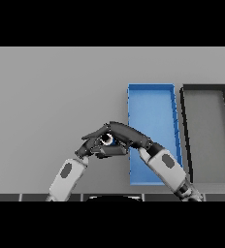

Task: Pick up the blue pipe and place it into the blue bin.

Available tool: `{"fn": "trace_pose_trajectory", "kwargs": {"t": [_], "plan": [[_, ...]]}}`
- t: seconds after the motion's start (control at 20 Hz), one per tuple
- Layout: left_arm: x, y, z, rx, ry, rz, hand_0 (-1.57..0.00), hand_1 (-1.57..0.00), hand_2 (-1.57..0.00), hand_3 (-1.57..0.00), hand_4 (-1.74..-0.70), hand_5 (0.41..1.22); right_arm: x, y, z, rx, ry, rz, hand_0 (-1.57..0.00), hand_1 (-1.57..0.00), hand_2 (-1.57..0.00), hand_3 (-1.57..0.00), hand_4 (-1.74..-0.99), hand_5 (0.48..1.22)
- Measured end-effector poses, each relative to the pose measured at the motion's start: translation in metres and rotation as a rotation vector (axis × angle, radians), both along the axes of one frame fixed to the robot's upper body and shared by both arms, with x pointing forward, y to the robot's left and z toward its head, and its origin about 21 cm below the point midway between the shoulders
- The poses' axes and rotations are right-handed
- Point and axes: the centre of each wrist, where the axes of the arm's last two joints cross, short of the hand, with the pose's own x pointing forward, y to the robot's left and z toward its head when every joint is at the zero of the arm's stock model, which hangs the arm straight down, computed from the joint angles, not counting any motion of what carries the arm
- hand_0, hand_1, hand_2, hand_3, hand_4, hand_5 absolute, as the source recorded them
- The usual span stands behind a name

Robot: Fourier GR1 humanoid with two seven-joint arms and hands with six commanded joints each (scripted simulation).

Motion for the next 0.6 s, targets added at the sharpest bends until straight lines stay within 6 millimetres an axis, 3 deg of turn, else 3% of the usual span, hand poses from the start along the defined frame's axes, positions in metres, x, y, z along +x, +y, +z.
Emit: {"fn": "trace_pose_trajectory", "kwargs": {"t": [0.1, 0.2, 0.25, 0.45, 0.6], "plan": [[0.0011, 0.0056, 0.0012, 0.039, -0.010, -0.015, -0.94, -0.86, -0.83, -0.75, -1.37, 1.221, -0.0023, -0.0002, -0.0008, -0.007, -0.018, -0.006, -1.56, -1.56, -1.56, -1.55, -1.736, 1.205], [0.0050, 0.0065, 0.0025, 0.080, -0.018, -0.055, -0.60, -0.55, -0.53, -0.48, -1.21, 1.221, -0.0031, 0.0048, 0.0028, -0.032, 0.014, -0.032, -1.56, -1.56, -1.56, -1.56, -1.738, 1.211], [0.0042, 0.0091, 0.0003, 0.098, -0.024, -0.064, -0.48, -0.44, -0.42, -0.38, -1.14, 1.132, -0.0037, 0.0067, 0.0015, -0.040, 0.021, -0.037, -1.57, -1.57, -1.57, -1.56, -1.738, 1.213], [0.0016, 0.0078, 0.0001, 0.151, 0.015, -0.031, -0.20, -0.18, -0.17, -0.16, -1.00, 0.770, -0.0080, 0.0032, -0.0003, -0.047, -0.003, -0.050, -1.57, -1.57, -1.57, -1.57, -1.740, 1.218], [0.0020, 0.0098, -0.0028, 0.159, 0.063, -0.013, -0.10, -0.09, -0.09, -0.08, -0.97, 0.603, -0.0072, 0.0069, 0.0008, -0.035, -0.014, -0.050, -1.57, -1.57, -1.57, -1.57, -1.740, 1.219]]}}
